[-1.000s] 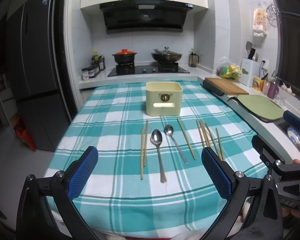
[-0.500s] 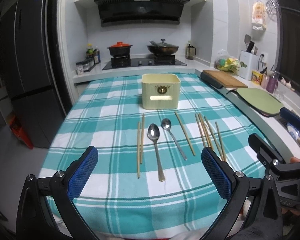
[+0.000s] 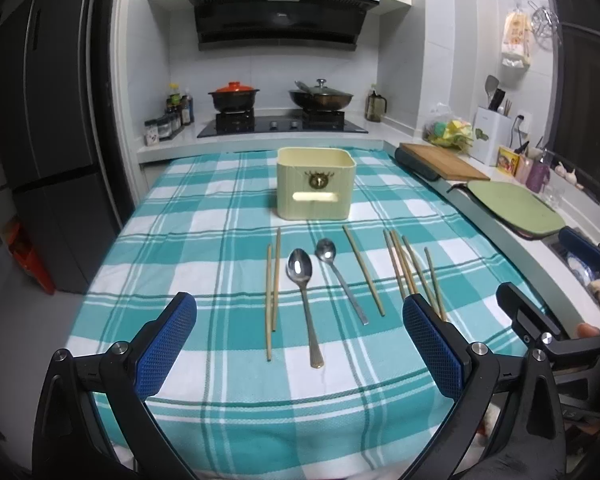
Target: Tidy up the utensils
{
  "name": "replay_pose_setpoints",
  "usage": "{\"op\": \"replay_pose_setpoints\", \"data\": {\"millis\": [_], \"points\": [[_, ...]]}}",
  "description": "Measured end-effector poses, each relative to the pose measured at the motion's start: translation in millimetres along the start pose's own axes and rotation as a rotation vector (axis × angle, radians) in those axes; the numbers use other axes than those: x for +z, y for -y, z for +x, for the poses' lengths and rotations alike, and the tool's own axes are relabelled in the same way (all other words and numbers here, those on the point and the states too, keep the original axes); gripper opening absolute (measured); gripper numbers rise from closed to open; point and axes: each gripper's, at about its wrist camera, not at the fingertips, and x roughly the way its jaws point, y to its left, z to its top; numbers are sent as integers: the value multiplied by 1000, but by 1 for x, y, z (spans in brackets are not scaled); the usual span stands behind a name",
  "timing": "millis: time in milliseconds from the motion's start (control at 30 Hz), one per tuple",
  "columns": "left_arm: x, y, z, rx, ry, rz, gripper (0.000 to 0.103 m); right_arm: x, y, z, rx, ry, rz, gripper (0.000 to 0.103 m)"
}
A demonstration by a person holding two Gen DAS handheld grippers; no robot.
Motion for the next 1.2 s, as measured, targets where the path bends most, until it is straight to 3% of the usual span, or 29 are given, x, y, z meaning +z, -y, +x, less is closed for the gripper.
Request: {"op": "replay_pose_setpoints", "data": {"millis": [333, 500, 667, 933, 1200], "points": [[3, -15, 0, 54, -3, -24, 103, 5, 10, 2, -16, 16, 30, 103], [7, -40, 22, 66, -25, -63, 103, 7, 27, 10, -63, 32, 54, 103], [11, -67, 75, 76, -103, -75, 103, 0, 49, 41, -91, -38, 69, 103], [18, -77, 179, 78, -231, -31, 103, -37, 87, 101, -72, -228, 188, 101], [17, -76, 271, 126, -328, 27, 102, -61, 101, 119, -91, -308, 237, 96]]}}
